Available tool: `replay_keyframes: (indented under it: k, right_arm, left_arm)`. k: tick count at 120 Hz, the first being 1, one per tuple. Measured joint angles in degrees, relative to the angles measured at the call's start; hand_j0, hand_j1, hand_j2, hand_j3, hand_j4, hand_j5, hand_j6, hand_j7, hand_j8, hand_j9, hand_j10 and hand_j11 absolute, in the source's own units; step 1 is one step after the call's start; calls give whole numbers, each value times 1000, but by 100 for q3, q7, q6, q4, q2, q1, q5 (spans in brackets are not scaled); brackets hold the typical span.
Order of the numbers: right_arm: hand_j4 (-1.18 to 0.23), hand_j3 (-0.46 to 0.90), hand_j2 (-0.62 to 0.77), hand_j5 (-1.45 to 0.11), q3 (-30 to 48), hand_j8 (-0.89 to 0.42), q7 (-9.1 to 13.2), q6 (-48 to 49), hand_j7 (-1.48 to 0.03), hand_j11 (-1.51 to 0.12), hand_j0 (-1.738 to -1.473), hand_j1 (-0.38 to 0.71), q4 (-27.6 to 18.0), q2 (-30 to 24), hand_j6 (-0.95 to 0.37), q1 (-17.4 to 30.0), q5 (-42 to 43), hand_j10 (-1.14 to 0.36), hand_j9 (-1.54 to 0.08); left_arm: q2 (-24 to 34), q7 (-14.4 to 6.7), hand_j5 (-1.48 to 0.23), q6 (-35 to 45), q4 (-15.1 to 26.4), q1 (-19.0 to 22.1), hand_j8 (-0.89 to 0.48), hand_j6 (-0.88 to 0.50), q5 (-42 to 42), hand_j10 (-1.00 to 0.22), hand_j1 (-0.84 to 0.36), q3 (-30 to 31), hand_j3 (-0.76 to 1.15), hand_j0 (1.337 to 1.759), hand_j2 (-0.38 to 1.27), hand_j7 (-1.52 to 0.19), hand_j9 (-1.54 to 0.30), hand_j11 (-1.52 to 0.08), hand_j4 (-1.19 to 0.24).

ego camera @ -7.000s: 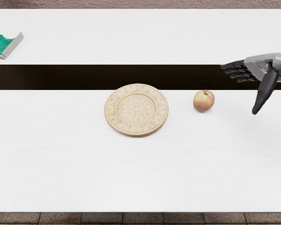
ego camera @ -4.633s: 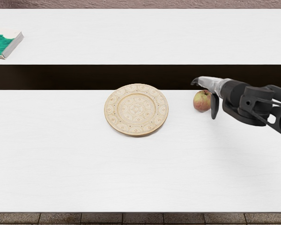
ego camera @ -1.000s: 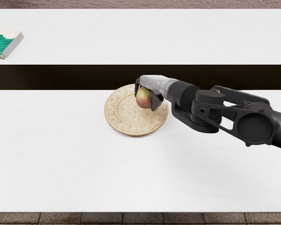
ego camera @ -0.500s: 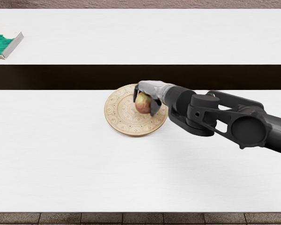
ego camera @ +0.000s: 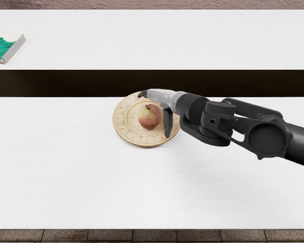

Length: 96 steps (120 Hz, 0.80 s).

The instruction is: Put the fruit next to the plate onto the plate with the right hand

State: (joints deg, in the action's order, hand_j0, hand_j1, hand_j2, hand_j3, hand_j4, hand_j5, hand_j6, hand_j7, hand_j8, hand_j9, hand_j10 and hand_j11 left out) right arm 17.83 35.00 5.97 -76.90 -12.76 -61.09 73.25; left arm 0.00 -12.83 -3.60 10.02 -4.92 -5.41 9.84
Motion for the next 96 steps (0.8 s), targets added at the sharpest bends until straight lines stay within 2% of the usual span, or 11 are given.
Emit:
replay_keyframes:
  k: [25, 41, 52, 67, 96]
  right_arm:
    - [-41, 0, 3, -58, 771, -34, 0, 786, -57, -58, -1658, -302, -271, -484, -36, 3, -840, -40, -58]
    - [-22, 0, 2, -31, 1439, -19, 0, 1787, -30, -30, -1658, -325, -298, -991, -20, -8, -1859, -21, -30]
    - [-15, 0, 1, -20, 1770, -12, 0, 2430, -19, -19, -1658, -334, -122, -1383, -13, -52, -2778, -14, -19]
    - [-8, 0, 1, -11, 1941, -7, 0, 2761, -10, -10, -1658, -341, 149, -1782, -8, -148, -3725, -8, -11]
    - [-3, 0, 1, -3, 1994, -3, 0, 2890, -3, -3, -1658, -347, 573, -2276, -4, -215, -4737, -3, -3]
  left_arm:
    - [0, 0, 0, 0, 0, 0, 0, 0, -1, 0, 349, 0, 0, 1658, 0, 0, 0, 0, 0]
    - [0, 0, 0, 0, 0, 0, 0, 0, 0, 0, 349, 0, 0, 1658, 0, 0, 0, 0, 0]
    - [0, 0, 0, 0, 0, 0, 0, 0, 0, 0, 349, 0, 0, 1658, 0, 0, 0, 0, 0]
    - [0, 0, 0, 0, 0, 0, 0, 0, -1, 0, 349, 0, 0, 1658, 0, 0, 0, 0, 0]
    - [0, 0, 0, 0, 0, 0, 0, 0, -2, 0, 349, 0, 0, 1658, 0, 0, 0, 0, 0]
